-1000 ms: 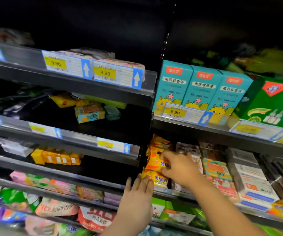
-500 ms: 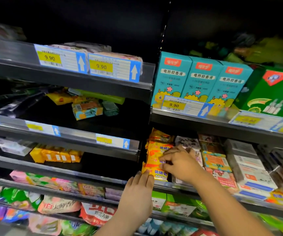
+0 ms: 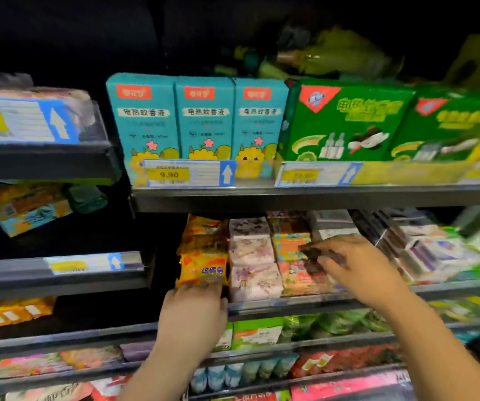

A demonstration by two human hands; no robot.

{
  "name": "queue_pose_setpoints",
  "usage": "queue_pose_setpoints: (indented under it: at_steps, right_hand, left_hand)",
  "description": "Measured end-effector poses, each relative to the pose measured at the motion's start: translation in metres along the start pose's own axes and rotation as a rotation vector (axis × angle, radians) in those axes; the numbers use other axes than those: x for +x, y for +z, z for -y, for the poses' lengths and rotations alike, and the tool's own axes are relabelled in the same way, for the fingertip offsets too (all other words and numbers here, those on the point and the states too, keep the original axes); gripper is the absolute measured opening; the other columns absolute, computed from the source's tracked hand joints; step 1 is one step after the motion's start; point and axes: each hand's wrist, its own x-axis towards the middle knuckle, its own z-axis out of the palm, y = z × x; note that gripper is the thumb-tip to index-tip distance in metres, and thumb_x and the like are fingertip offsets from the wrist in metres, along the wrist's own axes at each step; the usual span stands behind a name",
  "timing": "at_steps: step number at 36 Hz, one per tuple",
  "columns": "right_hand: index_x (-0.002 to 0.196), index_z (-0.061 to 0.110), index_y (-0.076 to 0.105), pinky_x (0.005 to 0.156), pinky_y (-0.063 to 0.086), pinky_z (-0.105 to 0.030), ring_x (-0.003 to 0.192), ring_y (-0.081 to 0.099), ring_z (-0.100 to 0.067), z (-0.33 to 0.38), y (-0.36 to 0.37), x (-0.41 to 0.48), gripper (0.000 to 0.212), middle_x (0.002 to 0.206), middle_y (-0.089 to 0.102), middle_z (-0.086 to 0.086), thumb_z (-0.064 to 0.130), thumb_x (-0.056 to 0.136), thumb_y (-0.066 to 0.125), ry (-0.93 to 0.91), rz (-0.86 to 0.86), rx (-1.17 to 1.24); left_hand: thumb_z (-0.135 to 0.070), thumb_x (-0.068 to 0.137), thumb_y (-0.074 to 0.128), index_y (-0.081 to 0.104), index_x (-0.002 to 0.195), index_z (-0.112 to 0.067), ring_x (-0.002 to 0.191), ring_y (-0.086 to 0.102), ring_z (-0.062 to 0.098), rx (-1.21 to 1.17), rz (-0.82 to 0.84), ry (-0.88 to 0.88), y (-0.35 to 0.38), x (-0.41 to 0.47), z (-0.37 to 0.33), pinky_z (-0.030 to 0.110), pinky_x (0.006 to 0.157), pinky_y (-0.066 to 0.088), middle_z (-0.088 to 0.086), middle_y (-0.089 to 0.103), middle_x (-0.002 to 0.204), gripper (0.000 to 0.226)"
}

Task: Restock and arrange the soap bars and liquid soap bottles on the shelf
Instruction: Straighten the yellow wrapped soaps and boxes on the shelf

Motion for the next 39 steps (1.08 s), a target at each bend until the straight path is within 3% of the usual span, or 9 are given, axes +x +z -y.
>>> queue_pose_setpoints:
  at_steps: [6,11,15,19,21,26,29,33,39]
  right_hand:
    - [0.115,0.020,0.073,0.075,0.040,-0.028,0.098,0.064,-0.026,-0.073,-0.027,-0.028,0.025,0.106,0.070,-0.003,0.023,0.090,0.070,0.221,-0.047,-0.021]
    - [0.105,0.018,0.067,0.065,0.036,-0.034,0.095,0.063,-0.033,-0.117,-0.036,-0.040,0.017,0.098,0.065,-0.010,0.026,0.091,0.063,0.418,0.040,-0.070]
    - [0.119,0.028,0.065,0.075,0.046,-0.034,0.105,0.064,-0.029,-0.138,-0.031,-0.038,0.028,0.117,0.067,-0.006,0.028,0.091,0.061,0.411,0.152,-0.136]
    - [0.133,0.039,0.051,0.082,0.055,-0.038,0.107,0.064,-0.027,-0.149,-0.014,-0.033,0.053,0.124,0.065,-0.004,0.011,0.088,0.055,0.363,0.254,-0.140]
    - [0.135,0.040,0.048,0.081,0.053,-0.037,0.108,0.063,-0.028,-0.153,-0.009,-0.029,0.055,0.122,0.065,-0.007,0.012,0.089,0.053,0.321,0.296,-0.135]
    - [0.147,0.033,0.041,0.092,0.049,-0.037,0.120,0.058,-0.031,-0.165,-0.010,-0.015,0.063,0.133,0.059,-0.014,0.015,0.089,0.058,0.260,0.393,-0.081]
    - [0.145,0.021,0.046,0.093,0.047,-0.036,0.121,0.056,-0.034,-0.171,-0.009,-0.011,0.048,0.136,0.055,-0.015,0.012,0.098,0.047,0.273,0.400,-0.024]
    - [0.133,0.011,0.056,0.093,0.046,-0.038,0.118,0.056,-0.034,-0.179,-0.004,-0.010,0.036,0.131,0.058,-0.015,0.011,0.099,0.044,0.275,0.390,-0.030]
    - [0.138,0.009,0.050,0.096,0.050,-0.043,0.117,0.057,-0.036,-0.178,-0.001,-0.007,0.046,0.137,0.053,-0.017,0.002,0.094,0.044,0.261,0.471,-0.131]
  left_hand:
    - [-0.032,0.072,0.061,0.061,0.059,-0.020,0.046,0.056,0.027,-0.009,-0.092,0.148,-0.027,0.030,-0.070,0.031,0.041,0.044,0.002,0.056,0.053,0.018]
    - [-0.052,0.089,0.040,0.066,0.088,-0.023,0.077,0.067,0.025,-0.051,-0.037,0.192,-0.050,0.050,-0.136,0.033,0.065,0.052,0.000,0.068,0.081,0.039]
    - [-0.052,0.085,0.046,0.070,0.084,-0.025,0.076,0.064,0.022,-0.122,-0.058,0.291,-0.047,0.071,-0.182,0.031,0.067,0.053,-0.003,0.067,0.082,0.036]
    - [-0.050,0.102,0.036,0.053,0.133,-0.030,0.125,0.046,0.020,-0.194,0.096,0.295,-0.048,0.097,-0.228,0.031,0.101,0.042,-0.008,0.044,0.141,0.041]
    - [-0.050,0.104,0.032,0.041,0.144,-0.031,0.136,0.036,0.019,-0.216,0.153,0.279,-0.046,0.114,-0.248,0.034,0.107,0.038,-0.009,0.031,0.154,0.045]
    - [-0.042,0.106,0.029,0.032,0.152,-0.033,0.152,0.013,0.018,-0.180,0.197,0.227,-0.004,0.155,-0.278,0.042,0.122,0.017,-0.007,0.017,0.165,0.047]
    - [-0.042,0.106,0.023,0.020,0.156,-0.038,0.154,-0.001,0.019,-0.146,0.268,0.155,0.021,0.160,-0.281,0.043,0.124,0.007,-0.010,0.003,0.167,0.050]
    - [-0.049,0.101,0.010,0.018,0.156,-0.041,0.154,0.001,0.018,-0.110,0.204,0.148,0.029,0.157,-0.282,0.037,0.124,0.006,-0.011,0.003,0.167,0.056]
    - [-0.042,0.105,0.019,0.022,0.155,-0.039,0.154,0.003,0.015,-0.106,0.163,0.172,0.029,0.157,-0.282,0.035,0.124,0.005,-0.011,0.007,0.167,0.050]
